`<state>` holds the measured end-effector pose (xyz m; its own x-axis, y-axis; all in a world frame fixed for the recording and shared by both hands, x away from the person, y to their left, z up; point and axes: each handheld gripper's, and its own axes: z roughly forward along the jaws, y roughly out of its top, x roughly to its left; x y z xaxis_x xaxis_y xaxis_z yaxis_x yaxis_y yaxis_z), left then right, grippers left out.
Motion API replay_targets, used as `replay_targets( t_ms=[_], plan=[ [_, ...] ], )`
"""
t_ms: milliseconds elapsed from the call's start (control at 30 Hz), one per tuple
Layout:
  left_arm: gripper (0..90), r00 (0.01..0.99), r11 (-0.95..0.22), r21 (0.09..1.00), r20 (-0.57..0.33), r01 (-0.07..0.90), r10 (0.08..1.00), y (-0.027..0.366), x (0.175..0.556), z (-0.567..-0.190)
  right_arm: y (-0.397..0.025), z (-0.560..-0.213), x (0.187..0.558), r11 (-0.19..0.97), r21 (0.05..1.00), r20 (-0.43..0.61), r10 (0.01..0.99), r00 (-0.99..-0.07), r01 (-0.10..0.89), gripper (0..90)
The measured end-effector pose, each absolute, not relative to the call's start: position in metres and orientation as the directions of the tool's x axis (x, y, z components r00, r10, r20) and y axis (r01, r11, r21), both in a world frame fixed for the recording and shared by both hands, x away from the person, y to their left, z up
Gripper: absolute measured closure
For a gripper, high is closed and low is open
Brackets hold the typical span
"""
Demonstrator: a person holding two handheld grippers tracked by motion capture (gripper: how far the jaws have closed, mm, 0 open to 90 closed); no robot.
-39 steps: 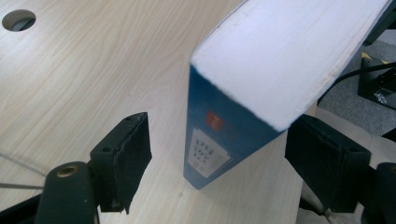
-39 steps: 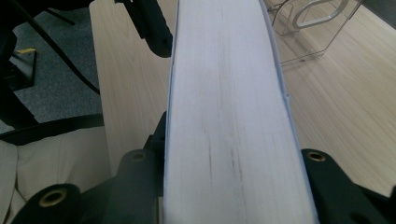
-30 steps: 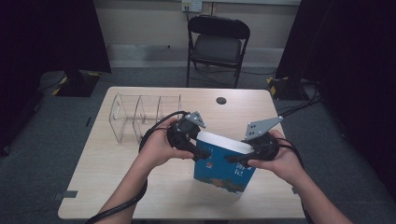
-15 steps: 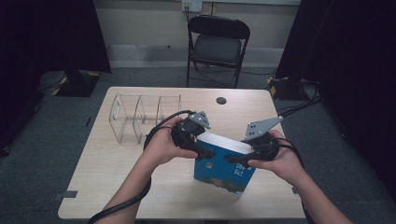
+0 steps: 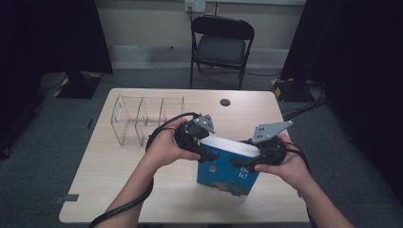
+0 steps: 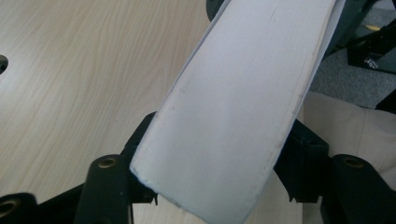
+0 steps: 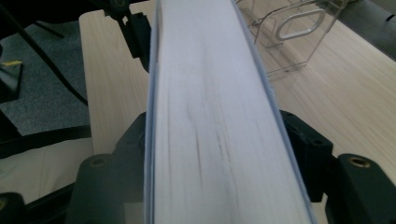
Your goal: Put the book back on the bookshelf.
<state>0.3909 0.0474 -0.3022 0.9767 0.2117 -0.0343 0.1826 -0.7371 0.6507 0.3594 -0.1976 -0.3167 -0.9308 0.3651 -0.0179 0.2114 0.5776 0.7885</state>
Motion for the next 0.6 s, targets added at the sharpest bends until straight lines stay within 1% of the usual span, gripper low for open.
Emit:
replay_targets(
  t_ms=[100, 200, 300, 433, 533, 567, 600],
  plan=[
    [44.7, 0.980, -0.755, 0.634, -0.024, 0.166, 0.196, 0.047, 0.390, -0.300, -0.203, -0.317, 0.360, 0.568, 0.793, -0.013, 0.377, -0.926, 0.220, 36.4],
    [48.8, 0.981, -0.766, 0.620, -0.035, 0.169, 0.188, 0.048, 0.389, -0.299, -0.212, -0.320, 0.360, 0.538, 0.807, 0.024, 0.382, -0.924, 0.243, 36.5],
    [50.2, 0.981, -0.769, 0.616, -0.035, 0.171, 0.190, 0.047, 0.388, -0.298, -0.215, -0.322, 0.359, 0.524, 0.816, 0.030, 0.384, -0.923, 0.245, 36.1],
    [52.5, 0.980, -0.783, 0.595, -0.052, 0.185, 0.192, 0.047, 0.385, -0.295, -0.223, -0.327, 0.355, 0.515, 0.827, 0.013, 0.385, -0.923, 0.227, 35.5],
    [57.4, 0.978, -0.790, 0.579, -0.079, 0.203, 0.193, 0.047, 0.381, -0.293, -0.233, -0.335, 0.354, 0.496, 0.835, 0.020, 0.403, -0.915, 0.238, 34.7],
    [58.8, 0.976, -0.790, 0.575, -0.091, 0.214, 0.198, 0.047, 0.380, -0.293, -0.237, -0.338, 0.353, 0.484, 0.841, 0.026, 0.409, -0.912, 0.241, 33.0],
    [59.5, 0.977, -0.796, 0.568, -0.086, 0.209, 0.195, 0.046, 0.379, -0.292, -0.240, -0.341, 0.353, 0.472, 0.847, 0.029, 0.419, -0.907, 0.246, 32.7]
  ],
)
